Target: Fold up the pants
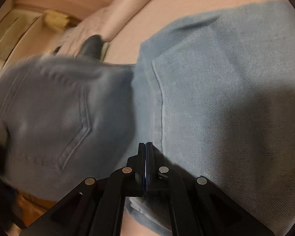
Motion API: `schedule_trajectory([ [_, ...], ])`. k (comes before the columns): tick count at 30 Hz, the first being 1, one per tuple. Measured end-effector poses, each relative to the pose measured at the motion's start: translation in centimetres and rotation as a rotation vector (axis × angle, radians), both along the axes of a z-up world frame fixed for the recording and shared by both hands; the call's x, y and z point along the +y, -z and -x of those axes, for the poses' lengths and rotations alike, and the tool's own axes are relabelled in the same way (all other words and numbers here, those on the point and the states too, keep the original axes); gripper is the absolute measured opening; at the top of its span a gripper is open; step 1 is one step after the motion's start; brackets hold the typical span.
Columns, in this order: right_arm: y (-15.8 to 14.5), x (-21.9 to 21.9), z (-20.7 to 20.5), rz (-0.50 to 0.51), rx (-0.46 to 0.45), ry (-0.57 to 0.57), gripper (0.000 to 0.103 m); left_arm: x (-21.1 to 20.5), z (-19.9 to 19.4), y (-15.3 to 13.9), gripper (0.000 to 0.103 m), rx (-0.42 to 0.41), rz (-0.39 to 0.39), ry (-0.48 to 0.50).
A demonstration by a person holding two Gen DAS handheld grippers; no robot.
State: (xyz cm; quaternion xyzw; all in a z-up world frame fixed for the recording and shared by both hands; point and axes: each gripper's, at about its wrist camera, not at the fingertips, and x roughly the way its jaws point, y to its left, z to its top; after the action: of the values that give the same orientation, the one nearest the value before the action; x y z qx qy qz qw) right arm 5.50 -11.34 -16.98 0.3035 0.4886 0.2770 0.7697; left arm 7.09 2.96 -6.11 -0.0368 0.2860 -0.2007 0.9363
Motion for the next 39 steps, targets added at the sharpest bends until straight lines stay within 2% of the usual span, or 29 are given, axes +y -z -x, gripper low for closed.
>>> schedule_trajectory([
  [1, -0.2, -0.5, 0.2, -0.011, 0.015, 0.005, 0.0, -0.4, 0.1, 0.1, 0.018, -0.002, -0.013, 0.009],
  [3, -1.2, -2.8, 0.9, -0.101, 0.025, 0.079, 0.003, -1.4, 0.3, 0.3, 0.018, -0.012, -0.044, 0.035],
  [4, -1.6, -4.1, 1.3, -0.142, 0.017, 0.115, 0.02, -1.9, 0.3, 0.4, 0.018, -0.016, -0.061, 0.049],
  [5, -2.1, -5.6, 1.8, -0.181, 0.004, 0.167, 0.044, -2.3, 0.3, 0.6, 0.018, -0.02, -0.074, 0.058],
  [6, -2.5, -7.9, 2.7, -0.233, -0.012, 0.245, 0.054, -2.8, 0.3, 0.8, 0.018, -0.02, -0.088, 0.069],
  [7, -2.6, -9.4, 3.4, -0.284, -0.02, 0.293, 0.059, -3.4, 0.2, 1.1, 0.018, -0.018, -0.102, 0.079],
  [9, -2.4, -12.4, 4.8, -0.421, -0.025, 0.367, 0.061, -4.6, 0.3, 1.9, 0.019, -0.017, -0.14, 0.109],
  [10, -2.0, -13.5, 5.4, -0.497, -0.017, 0.39, 0.067, -5.3, 0.1, 2.3, 0.022, -0.015, -0.164, 0.126],
  [11, -1.2, -14.5, 5.9, -0.619, -0.002, 0.401, 0.077, -6.5, 0.3, 2.9, 0.024, -0.013, -0.194, 0.151],
  [13, 0.0, -14.9, 6.2, -0.769, 0.039, 0.403, 0.082, -9.0, 0.5, 4.5, 0.027, 0.007, -0.281, 0.213],
  [15, 1.2, -15.1, 6.4, -0.853, 0.086, 0.401, 0.087, -11.1, 0.7, 6.4, 0.029, 0.035, -0.384, 0.272],
  [16, 1.5, -15.1, 6.4, -0.862, 0.099, 0.404, 0.087, -12.0, 1.0, 7.5, 0.03, 0.044, -0.45, 0.291],
  [17, 1.7, -14.8, 6.5, -0.867, 0.11, 0.414, 0.088, -12.3, 1.3, 8.1, 0.031, 0.032, -0.484, 0.298],
  [19, 2.1, -14.4, 6.8, -0.888, 0.121, 0.423, 0.088, -12.1, 2.3, 8.5, 0.047, -0.009, -0.512, 0.315],
  [20, 2.1, -14.4, 6.8, -0.897, 0.121, 0.42, 0.088, -11.5, 2.7, 8.2, 0.052, -0.007, -0.48, 0.328],
  [22, 1.9, -13.5, 6.3, -0.86, 0.135, 0.416, 0.088, -10.2, 3.1, 7.5, 0.061, 0.007, -0.42, 0.337],
  [25, 0.7, -13.0, 5.8, -0.732, 0.161, 0.408, 0.088, -7.7, 3.7, 6.7, 0.069, 0.033, -0.338, 0.301],
  [27, -0.6, -11.9, 5.3, -0.605, 0.166, 0.381, 0.088, -5.9, 3.8, 6.5, 0.072, 0.084, -0.269, 0.259],
  [29, -1.5, -11.2, 5.1, -0.494, 0.162, 0.355, 0.088, -3.7, 3.5, 6.3, 0.071, 0.121, -0.204, 0.214],
  [30, -2.2, -10.8, 4.9, -0.403, 0.15, 0.348, 0.088, -2.7, 3.5, 6.2, 0.07, 0.13, -0.186, 0.18],
  [31, -2.6, -10.2, 4.5, -0.333, 0.144, 0.346, 0.081, -1.7, 3.6, 6.0, 0.07, 0.142, -0.16, 0.156],
  [32, -3.2, -9.7, 4.4, -0.247, 0.125, 0.338, 0.07, -0.5, 3.5, 5.8, 0.07, 0.158, -0.115, 0.142],
  [33, -3.6, -9.4, 4.2, -0.186, 0.105, 0.325, 0.065, 0.6, 3.4, 5.7, 0.07, 0.177, -0.066, 0.124],
  [35, -4.4, -9.4, 3.8, -0.088, 0.068, 0.303, 0.045, 2.3, 3.3, 5.6, 0.07, 0.203, -0.011, 0.085],
  [39, -6.6, -10.1, 4.0, 0.035, -0.044, 0.285, 0.037, 2.5, 3.5, 6.1, 0.07, 0.239, 0.021, 0.036],
])
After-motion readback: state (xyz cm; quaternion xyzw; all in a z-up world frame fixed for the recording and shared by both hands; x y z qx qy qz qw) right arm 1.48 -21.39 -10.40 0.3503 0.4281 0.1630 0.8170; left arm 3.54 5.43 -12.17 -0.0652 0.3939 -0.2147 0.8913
